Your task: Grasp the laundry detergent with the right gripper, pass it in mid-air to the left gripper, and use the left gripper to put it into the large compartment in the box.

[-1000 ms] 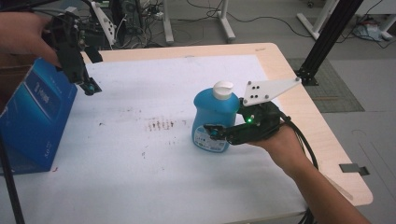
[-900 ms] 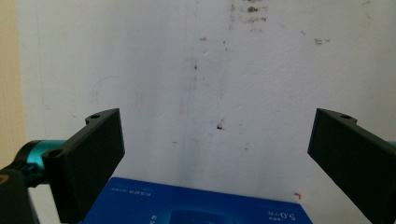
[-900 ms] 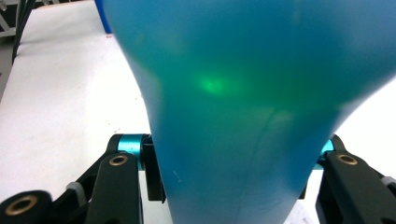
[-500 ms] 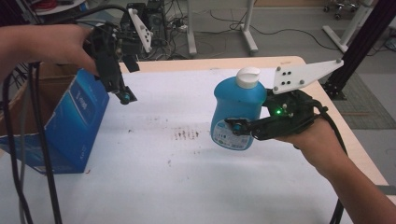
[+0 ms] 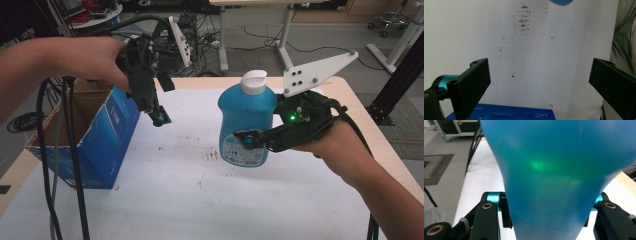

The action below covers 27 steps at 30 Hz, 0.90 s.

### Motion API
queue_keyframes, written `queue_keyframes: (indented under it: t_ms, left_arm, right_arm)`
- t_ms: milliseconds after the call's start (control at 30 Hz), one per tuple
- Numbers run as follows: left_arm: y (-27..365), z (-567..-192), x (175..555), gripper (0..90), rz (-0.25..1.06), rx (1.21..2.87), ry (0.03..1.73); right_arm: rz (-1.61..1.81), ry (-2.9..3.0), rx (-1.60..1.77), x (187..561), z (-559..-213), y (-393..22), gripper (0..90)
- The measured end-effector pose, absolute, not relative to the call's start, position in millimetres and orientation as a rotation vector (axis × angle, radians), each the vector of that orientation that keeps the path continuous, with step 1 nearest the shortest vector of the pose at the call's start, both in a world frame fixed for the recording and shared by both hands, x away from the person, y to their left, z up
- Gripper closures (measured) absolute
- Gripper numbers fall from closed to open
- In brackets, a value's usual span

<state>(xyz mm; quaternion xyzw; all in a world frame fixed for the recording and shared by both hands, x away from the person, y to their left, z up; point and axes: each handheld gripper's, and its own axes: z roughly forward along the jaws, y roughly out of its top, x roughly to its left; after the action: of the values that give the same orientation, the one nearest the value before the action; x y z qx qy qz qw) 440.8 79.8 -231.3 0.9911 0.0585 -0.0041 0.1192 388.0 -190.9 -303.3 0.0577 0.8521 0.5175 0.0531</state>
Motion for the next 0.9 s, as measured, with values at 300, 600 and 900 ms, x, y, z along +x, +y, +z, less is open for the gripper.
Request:
queue_keyframes:
  t_ms: [300, 600, 900]
  left_arm:
    - [72, -221, 425, 3.7, -0.038, 2.905, 0.158]
    - [64, -210, 414, 3.7, -0.033, 2.905, 0.145]
    - [61, -207, 411, 3.7, -0.055, 2.904, 0.158]
  right_arm:
    - [1.576, 2.625, 0.106, 394, -299, -171, 45.8]
    - [1.59, 2.65, 0.048, 398, -299, -154, 45.9]
    - [1.577, 2.679, 0.011, 399, -303, -139, 45.9]
